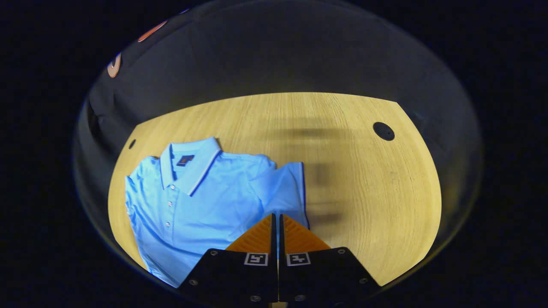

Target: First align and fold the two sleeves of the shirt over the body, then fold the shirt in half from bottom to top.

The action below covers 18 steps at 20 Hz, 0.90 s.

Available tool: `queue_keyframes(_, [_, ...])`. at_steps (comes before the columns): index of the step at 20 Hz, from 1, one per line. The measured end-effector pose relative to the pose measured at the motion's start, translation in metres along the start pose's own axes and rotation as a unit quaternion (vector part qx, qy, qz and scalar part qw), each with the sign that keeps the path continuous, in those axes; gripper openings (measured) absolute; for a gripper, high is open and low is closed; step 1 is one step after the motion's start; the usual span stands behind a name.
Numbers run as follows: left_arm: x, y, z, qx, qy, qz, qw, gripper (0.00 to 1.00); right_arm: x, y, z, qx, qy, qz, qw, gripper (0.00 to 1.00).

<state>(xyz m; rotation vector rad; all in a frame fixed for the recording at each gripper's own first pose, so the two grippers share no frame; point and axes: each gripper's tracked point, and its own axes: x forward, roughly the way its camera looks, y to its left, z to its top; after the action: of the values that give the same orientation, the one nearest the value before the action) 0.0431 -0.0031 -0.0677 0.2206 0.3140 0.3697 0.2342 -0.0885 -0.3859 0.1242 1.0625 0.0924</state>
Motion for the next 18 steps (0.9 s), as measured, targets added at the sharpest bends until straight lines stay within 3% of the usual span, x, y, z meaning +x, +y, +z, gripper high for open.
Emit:
queue_keyframes(1, [-0.001, 0.001, -0.003, 0.001, 0.004, 0.000, 1.000, 1.00, 0.002, -0.002, -0.003, -0.005, 0.005, -0.004, 1.000, 0.21])
queue_keyframes(3, [-0.002, 0.005, -0.008, 0.001, 0.011, 0.003, 1.000, 1.00, 0.010, -0.006, -0.009, -0.016, 0.018, -0.013, 1.000, 0.49])
queue_keyframes(4, [-0.005, 0.006, -0.011, -0.001, 0.014, 0.005, 1.000, 1.00, 0.014, -0.009, -0.010, -0.020, 0.023, -0.019, 0.999, 0.58])
queue_keyframes(5, [-0.006, 0.007, -0.012, -0.002, 0.015, 0.007, 1.000, 1.00, 0.019, -0.009, -0.012, -0.019, 0.032, -0.023, 0.999, 0.75])
queue_keyframes(8, [-0.006, 0.004, -0.013, -0.001, 0.019, 0.007, 1.000, 1.00, 0.023, -0.008, -0.009, -0.020, 0.035, -0.028, 0.999, 0.80])
queue_keyframes(9, [-0.004, 0.002, -0.014, 0.000, 0.020, 0.006, 1.000, 1.00, 0.025, -0.007, -0.008, -0.018, 0.034, -0.029, 0.999, 0.66])
queue_keyframes(12, [-0.002, 0.001, -0.014, 0.003, 0.020, 0.005, 1.000, 1.00, 0.023, -0.005, -0.008, 0.010, 0.037, -0.018, 0.999, 0.11])
queue_keyframes(13, [-0.003, 0.001, -0.014, 0.003, 0.020, 0.005, 1.000, 1.00, 0.022, 0.000, -0.007, 0.031, 0.035, -0.003, 0.999, 0.04])
queue_keyframes(15, [-0.002, 0.000, -0.013, 0.007, 0.020, 0.003, 1.000, 1.00, 0.021, 0.007, -0.004, 0.072, 0.024, 0.023, 0.997, 0.01])
queue_keyframes(18, [-0.001, -0.001, -0.015, 0.011, 0.023, 0.003, 1.000, 1.00, 0.006, 0.026, 0.018, 0.072, -0.025, 0.063, 0.995, 0.01])
